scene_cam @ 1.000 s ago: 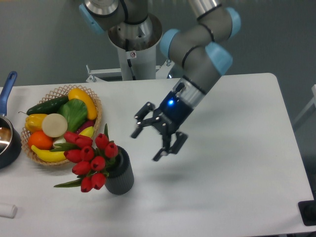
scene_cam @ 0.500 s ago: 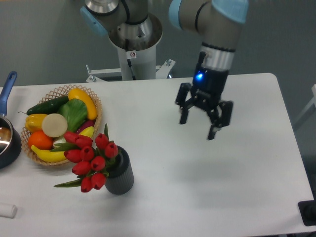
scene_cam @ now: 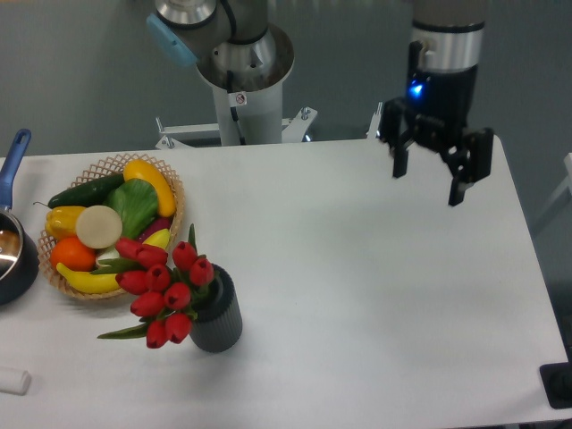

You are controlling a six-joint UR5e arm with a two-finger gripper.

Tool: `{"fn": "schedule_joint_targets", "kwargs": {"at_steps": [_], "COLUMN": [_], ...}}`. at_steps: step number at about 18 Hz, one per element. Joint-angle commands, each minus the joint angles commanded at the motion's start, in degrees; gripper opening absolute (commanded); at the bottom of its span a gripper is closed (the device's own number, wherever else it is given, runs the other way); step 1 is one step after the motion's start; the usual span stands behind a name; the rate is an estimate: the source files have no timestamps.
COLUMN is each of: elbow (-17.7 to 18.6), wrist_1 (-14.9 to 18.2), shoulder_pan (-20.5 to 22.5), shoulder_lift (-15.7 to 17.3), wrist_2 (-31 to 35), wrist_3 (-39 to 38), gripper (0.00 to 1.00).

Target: Insert the flowers into the vase

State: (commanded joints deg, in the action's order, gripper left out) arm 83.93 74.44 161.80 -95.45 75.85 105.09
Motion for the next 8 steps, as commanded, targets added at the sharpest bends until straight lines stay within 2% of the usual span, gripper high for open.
{"fn": "schedule_joint_targets", "kwargs": {"at_steps": [3,8], "elbow": [0.27,0.79], "wrist_1": [1.76,3.00], "shoulder_pan": [2.55,4.05], "shoulder_lift": [0.71,1.06], "wrist_2": [0.09,-0.26], "wrist_3": [6.34,6.62], "gripper": [1.00,1.00]}}
